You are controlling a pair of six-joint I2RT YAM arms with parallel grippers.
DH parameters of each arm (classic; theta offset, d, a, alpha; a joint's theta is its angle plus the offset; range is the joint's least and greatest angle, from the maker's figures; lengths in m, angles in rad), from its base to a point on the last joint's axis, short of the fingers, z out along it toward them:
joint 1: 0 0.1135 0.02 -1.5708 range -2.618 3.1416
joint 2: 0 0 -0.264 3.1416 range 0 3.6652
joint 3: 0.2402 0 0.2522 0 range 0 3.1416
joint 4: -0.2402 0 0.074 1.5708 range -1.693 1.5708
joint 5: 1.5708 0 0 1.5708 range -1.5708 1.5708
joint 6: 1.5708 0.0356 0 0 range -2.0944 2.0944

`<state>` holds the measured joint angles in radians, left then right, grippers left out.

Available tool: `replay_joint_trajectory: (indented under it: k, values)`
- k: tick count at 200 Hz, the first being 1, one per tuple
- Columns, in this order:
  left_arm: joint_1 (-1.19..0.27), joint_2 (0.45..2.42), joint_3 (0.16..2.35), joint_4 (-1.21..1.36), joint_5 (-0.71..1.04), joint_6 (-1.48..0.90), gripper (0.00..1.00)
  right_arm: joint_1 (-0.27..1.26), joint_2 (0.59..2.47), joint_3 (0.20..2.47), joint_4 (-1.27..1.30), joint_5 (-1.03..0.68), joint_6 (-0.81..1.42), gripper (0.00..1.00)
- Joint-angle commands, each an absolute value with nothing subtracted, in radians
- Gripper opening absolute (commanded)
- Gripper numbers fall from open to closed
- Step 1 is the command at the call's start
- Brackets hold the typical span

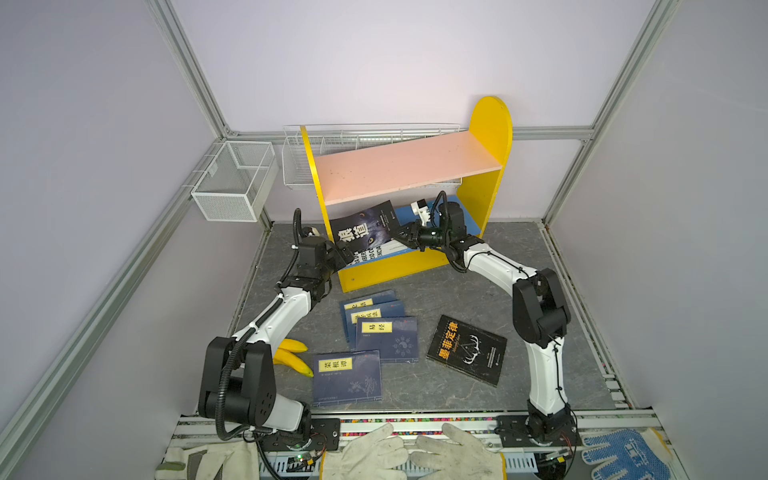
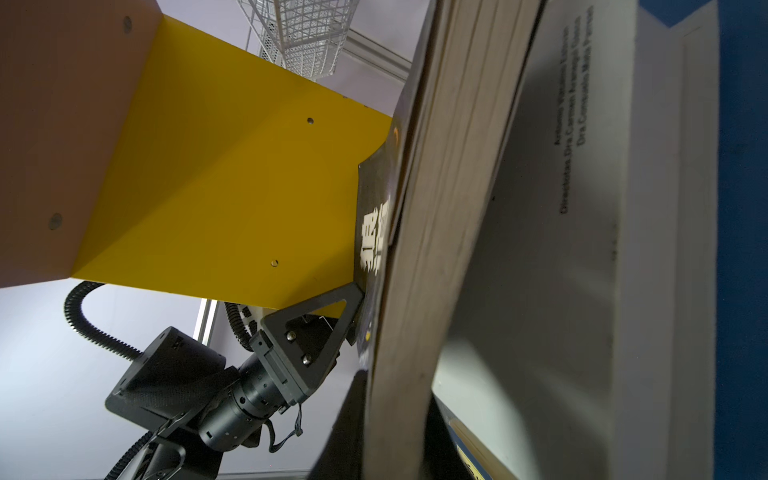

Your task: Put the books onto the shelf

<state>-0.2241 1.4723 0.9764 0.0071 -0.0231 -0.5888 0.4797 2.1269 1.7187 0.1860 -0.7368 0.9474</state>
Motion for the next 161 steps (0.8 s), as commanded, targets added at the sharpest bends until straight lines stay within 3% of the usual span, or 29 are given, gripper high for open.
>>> replay_joint_trajectory:
  k: [1, 23, 57, 90, 161]
  values:
    - [-0.229, 1.496, 0.936, -0.018, -0.085, -0.6, 0.93, 0.499, 2.114, 1.758, 0.0, -0.65, 0.796, 0.21]
    - [-0.228, 1.502, 0.943, -0.027, -0.09, -0.6, 0.93, 0.5, 2.087, 1.821, -0.178, -0.504, 0.65, 0.41]
    - [-0.229, 1.497, 0.937, -0.023, -0.085, -0.622, 0.93, 0.5, 2.065, 1.911, -0.37, -0.295, 0.518, 0.5]
    - [-0.229, 1.487, 0.936, -0.017, -0.077, -0.626, 0.93, 0.503, 2.063, 1.93, -0.401, -0.229, 0.49, 0.48]
    - [-0.228, 1.445, 0.932, -0.001, -0.038, -0.619, 0.93, 0.54, 2.077, 1.921, -0.326, -0.251, 0.459, 0.3]
